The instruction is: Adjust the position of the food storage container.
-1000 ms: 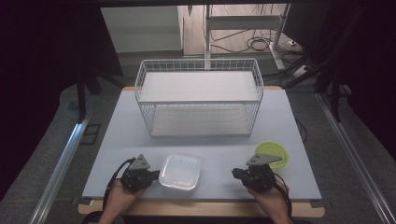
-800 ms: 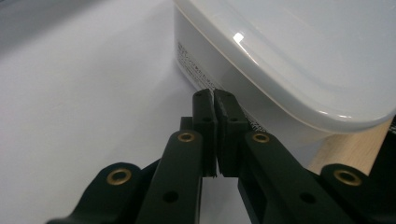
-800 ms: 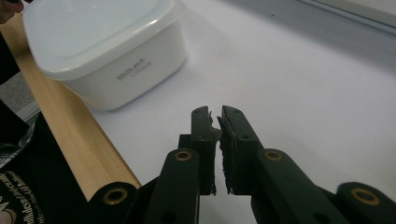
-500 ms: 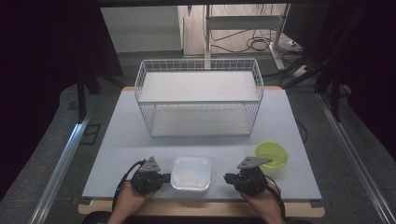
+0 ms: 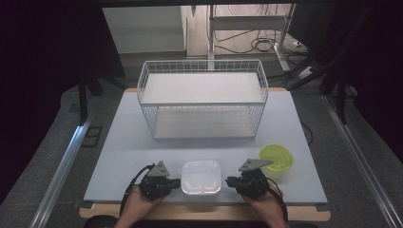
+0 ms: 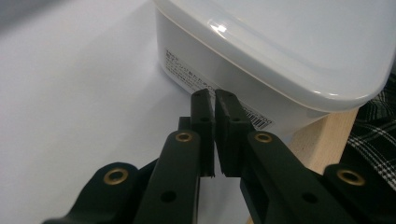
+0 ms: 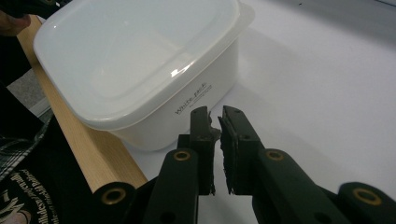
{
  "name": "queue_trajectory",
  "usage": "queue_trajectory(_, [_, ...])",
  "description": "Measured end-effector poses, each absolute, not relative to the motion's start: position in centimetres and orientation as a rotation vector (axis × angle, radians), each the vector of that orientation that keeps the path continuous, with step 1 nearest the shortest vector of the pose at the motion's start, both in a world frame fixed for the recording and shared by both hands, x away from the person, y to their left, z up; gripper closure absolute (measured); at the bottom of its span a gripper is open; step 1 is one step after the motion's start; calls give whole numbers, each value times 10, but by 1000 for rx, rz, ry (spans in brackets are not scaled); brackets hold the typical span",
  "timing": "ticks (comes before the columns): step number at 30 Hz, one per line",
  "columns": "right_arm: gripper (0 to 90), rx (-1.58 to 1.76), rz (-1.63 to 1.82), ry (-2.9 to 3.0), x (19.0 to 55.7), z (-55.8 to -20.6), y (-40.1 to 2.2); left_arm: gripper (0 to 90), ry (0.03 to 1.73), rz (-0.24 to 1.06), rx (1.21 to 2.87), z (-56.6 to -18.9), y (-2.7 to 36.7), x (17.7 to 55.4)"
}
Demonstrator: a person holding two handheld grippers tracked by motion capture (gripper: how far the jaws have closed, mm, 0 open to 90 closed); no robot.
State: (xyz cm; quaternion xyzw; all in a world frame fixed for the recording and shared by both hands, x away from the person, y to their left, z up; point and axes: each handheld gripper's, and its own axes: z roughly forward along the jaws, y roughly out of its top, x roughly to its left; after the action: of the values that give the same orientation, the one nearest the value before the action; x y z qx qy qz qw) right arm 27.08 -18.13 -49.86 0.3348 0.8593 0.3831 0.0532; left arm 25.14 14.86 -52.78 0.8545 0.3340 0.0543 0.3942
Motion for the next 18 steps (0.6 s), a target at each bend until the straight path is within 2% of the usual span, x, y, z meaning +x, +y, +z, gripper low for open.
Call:
queue_trajectory(5, [828, 1011, 1159, 2617, 272, -499, -182, 851, 850, 138, 2160, -528, 149, 252])
queue_trajectory(8, [813, 1012, 1159, 2610, 272, -499, -183, 802, 881, 182, 2151, -526, 156, 252])
queue_trajectory(13, [744, 1011, 1167, 2582, 271, -495, -187, 595, 923, 227, 2108, -522, 169, 251])
queue_trajectory(18, [545, 1023, 1194, 2541, 272, -494, -191, 355, 908, 274, 2110, -522, 172, 245])
